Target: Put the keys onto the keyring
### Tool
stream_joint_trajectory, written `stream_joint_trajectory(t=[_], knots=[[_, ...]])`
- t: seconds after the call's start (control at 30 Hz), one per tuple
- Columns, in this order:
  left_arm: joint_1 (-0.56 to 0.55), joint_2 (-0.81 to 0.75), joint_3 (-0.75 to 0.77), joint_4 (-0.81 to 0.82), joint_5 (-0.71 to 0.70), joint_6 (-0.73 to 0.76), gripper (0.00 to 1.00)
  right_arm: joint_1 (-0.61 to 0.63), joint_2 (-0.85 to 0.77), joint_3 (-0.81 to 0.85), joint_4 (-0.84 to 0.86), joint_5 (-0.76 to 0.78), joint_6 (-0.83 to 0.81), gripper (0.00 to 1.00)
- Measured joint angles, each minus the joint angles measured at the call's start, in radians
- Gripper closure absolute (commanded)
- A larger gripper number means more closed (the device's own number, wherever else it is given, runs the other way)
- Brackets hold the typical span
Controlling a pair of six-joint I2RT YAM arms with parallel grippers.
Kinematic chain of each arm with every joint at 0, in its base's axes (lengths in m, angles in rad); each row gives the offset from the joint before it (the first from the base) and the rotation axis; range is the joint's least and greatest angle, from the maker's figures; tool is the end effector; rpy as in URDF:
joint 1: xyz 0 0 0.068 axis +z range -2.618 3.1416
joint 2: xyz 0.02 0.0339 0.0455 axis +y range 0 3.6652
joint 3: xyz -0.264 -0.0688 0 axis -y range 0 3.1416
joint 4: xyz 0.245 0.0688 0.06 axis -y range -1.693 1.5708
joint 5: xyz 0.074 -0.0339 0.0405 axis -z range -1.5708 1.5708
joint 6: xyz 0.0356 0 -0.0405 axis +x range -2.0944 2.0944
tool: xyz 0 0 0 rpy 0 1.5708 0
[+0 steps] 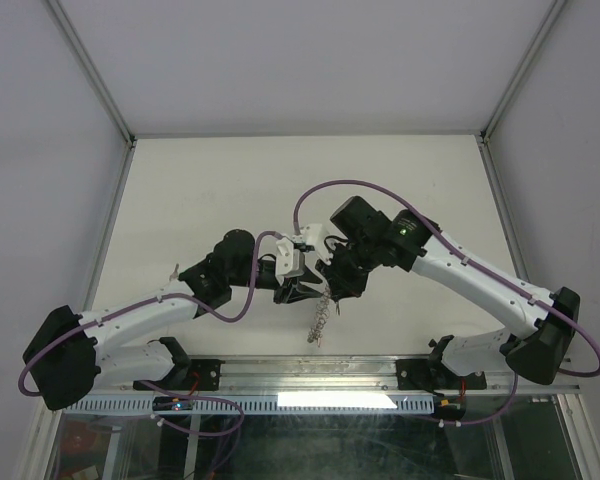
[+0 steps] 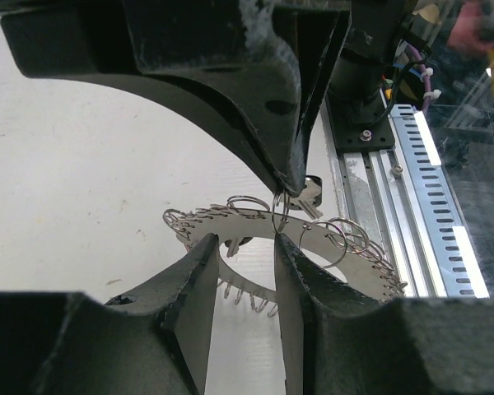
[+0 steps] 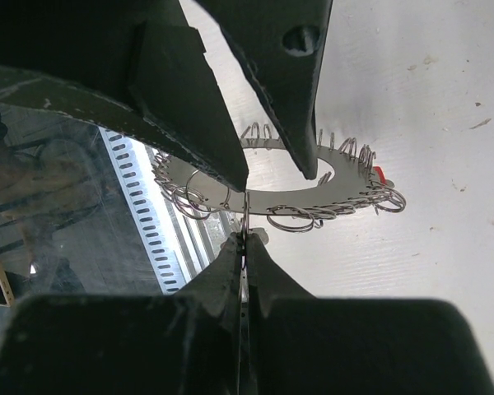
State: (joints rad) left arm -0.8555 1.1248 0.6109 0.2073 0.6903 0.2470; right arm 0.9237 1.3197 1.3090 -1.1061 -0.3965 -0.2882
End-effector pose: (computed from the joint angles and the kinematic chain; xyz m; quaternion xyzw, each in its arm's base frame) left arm 0.1440 -0.2003 0.2529 0.5679 0.5420 -0.4270 0.4487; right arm 0.1379 0.2053 0.3306 -0.5805 0.7599 0.2512 0.1496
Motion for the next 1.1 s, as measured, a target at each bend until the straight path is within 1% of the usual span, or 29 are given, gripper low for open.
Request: stream_joint_trajectory(t=[0.6,0.7,0.8,1.1], knots=[[0.000,0.022,0.020,-0.010,0.019,-0.003,0.69,-0.001,0.000,0.011,-0.015,0.034,0.011,1.00],[0.000,0.027,0.021,-0.009,0.019,-0.003,0.66,-0.001,0.000,0.011,-0.016,0.037,0.014,1.00],[0.000,0.032,0.023,-0.006,0.019,-0.004,0.65,-0.003,-0.002,0.011,-0.019,0.038,0.021,1.00],[0.000,0.052,0.026,0.048,0.032,-0.035,0.69,-0.005,-0.008,0.011,-0.011,0.038,0.037,1.00]])
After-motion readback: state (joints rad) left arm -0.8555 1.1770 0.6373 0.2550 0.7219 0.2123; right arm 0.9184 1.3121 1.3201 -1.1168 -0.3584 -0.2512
